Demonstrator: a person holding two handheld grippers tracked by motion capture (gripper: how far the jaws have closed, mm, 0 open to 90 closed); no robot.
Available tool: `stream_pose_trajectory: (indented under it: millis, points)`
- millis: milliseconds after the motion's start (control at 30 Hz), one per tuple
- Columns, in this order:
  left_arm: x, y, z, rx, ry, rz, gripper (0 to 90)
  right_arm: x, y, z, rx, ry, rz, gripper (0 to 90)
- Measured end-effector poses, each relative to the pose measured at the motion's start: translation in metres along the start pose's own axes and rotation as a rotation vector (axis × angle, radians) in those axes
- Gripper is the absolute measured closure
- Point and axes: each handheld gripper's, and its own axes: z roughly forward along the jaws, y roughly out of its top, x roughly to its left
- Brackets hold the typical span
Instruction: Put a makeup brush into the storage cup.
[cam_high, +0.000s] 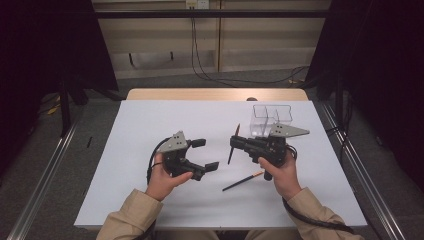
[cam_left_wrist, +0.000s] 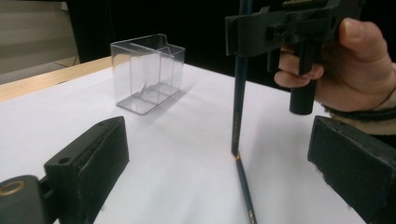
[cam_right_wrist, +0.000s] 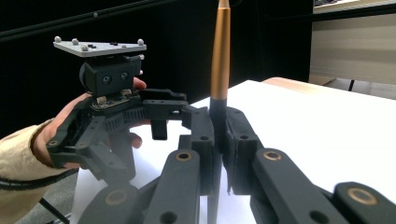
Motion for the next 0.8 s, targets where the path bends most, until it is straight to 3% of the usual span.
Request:
stream_pose_trajectory:
  millis: [200, 367, 633, 800]
  points:
    - [0.004, -0.001, -0.017, 0.003, 0.017, 0.02, 0.1, 0.0, 0.0, -0.001, -0.001, -0.001, -0.002, 83.5]
    - [0.007, -0.001, -0.032, -0.014, 0.032, 0.026, 0.0, 0.0, 0.0, -0.001, 0.0, 0.003, -0.007, 83.5]
    - [0.011, -0.002, -0.054, 0.006, 0.063, 0.064, 0.0, 0.0, 0.0, -0.002, -0.005, 0.003, -0.011, 83.5]
    - [0.014, -0.005, -0.065, 0.006, 0.079, 0.06, 0.0, 0.0, 0.0, -0.002, -0.004, 0.001, -0.015, 83.5]
